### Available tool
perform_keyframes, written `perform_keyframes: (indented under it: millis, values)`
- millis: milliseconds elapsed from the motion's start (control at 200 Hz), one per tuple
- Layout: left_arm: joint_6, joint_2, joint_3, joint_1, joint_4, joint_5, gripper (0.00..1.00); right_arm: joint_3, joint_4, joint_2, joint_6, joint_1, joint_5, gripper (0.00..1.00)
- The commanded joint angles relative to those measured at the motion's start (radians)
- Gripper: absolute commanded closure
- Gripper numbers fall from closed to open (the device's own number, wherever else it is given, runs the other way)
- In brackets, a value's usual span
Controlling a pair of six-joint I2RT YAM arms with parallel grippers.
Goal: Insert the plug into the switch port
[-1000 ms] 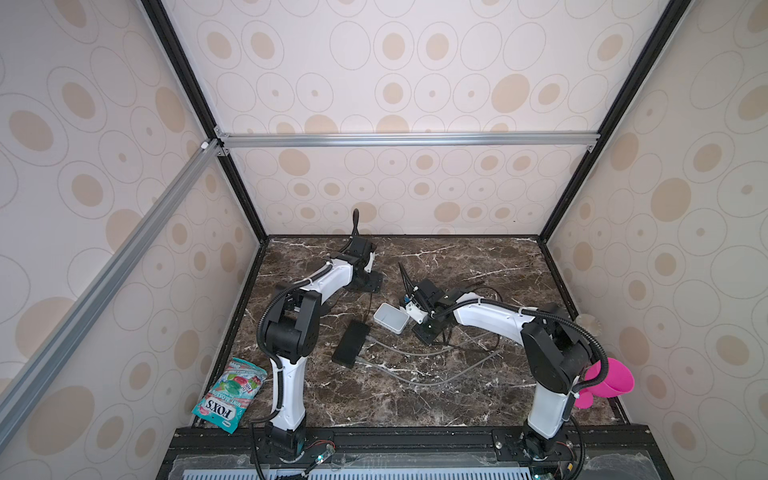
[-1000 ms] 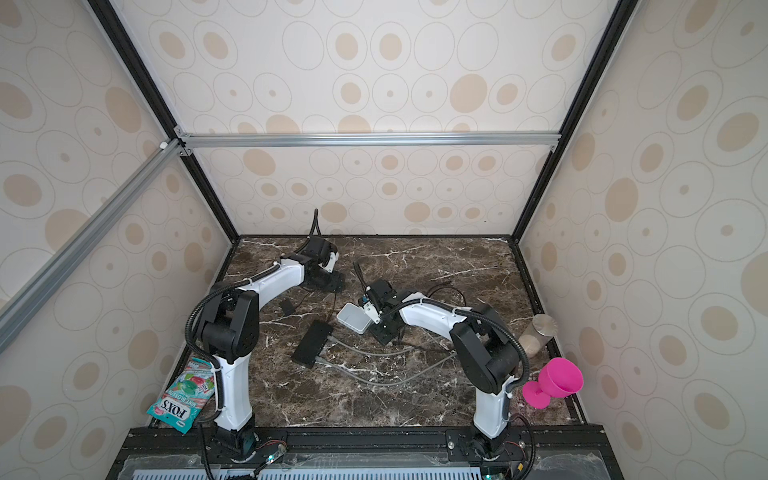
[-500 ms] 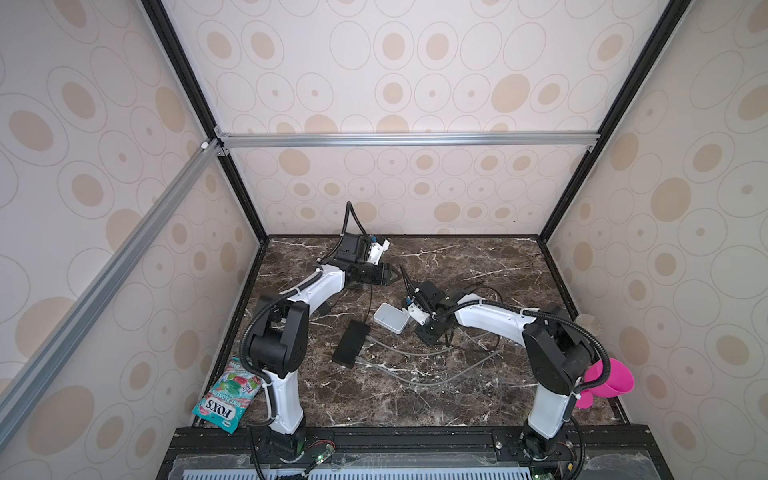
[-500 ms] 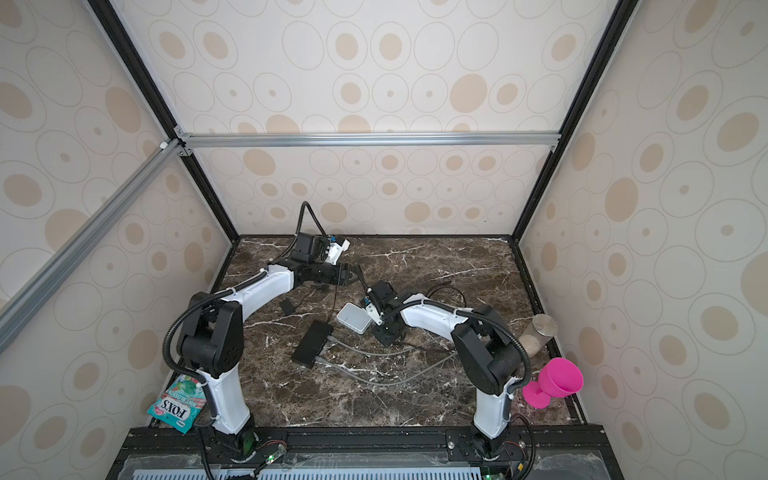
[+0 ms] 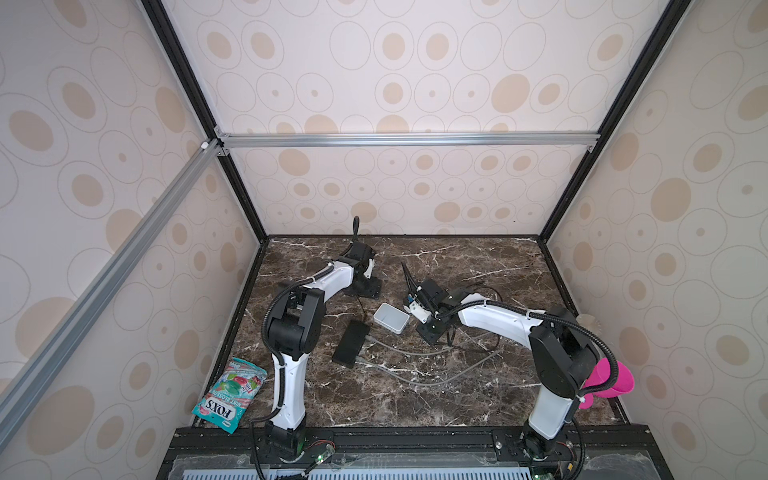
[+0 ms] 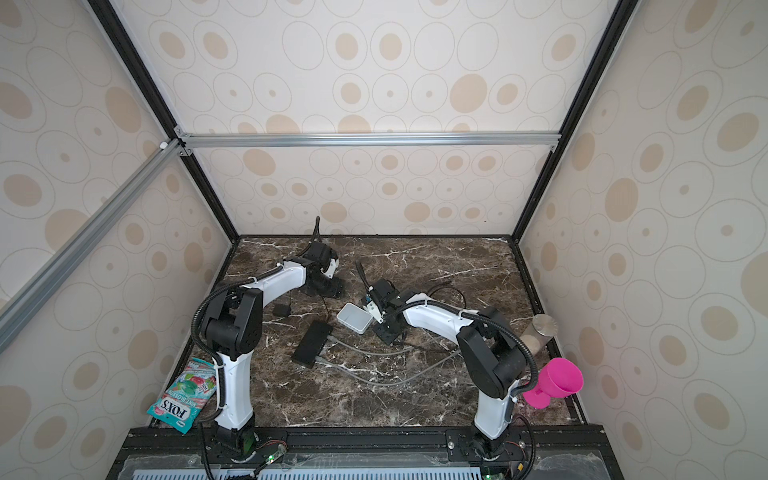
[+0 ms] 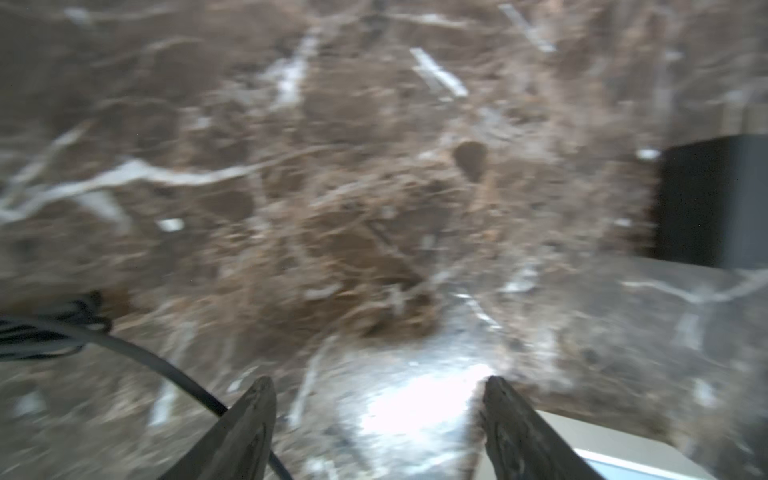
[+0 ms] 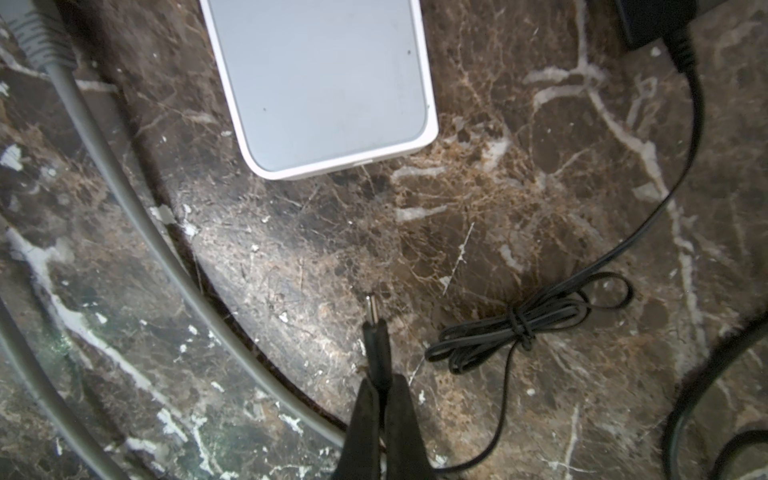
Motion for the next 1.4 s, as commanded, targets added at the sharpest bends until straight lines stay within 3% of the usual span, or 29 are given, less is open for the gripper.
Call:
perform_keyframes:
  millis: [0,140,270,545,685,805,1060,1396]
  values:
    - [0.035,-0.036,0.015,-0.01,-0.067,-0.081,0.21,-0.006,-0.026,-0.03,-0.017,-0.002,0.01,1.0]
    - [0.022,-0.063,-0.032,-0.035,0.011,0.191,0.22,0.006,-0.027,-0.01,-0.029,-0.001,0.018,1.0]
    - [0.015,-0.042,-0.033,-0.059,0.02,0.314,0.26,0.034,-0.02,0.023,-0.034,-0.003,0.003,1.0]
    - [0.035,-0.039,-0.07,-0.081,-0.016,0.283,0.44,0.098,-0.02,0.097,-0.011,-0.027,-0.067,1.0]
    - [0.04,-0.054,-0.081,-0.081,-0.03,0.245,0.44,0.089,-0.016,0.095,0.007,-0.025,-0.086,1.0]
    - [0.035,-0.094,-0.105,-0.069,-0.026,0.197,0.38,0.056,0.008,0.074,0.026,-0.026,-0.096,1.0]
    - [0.061,-0.15,-0.21,-0.051,0.029,0.33,0.44,0.057,0.023,0.087,0.036,-0.026,-0.114,1.0]
    - [0.086,-0.088,-0.193,-0.051,0.02,0.352,0.53,0.13,0.018,0.16,0.059,-0.026,-0.133,1.0]
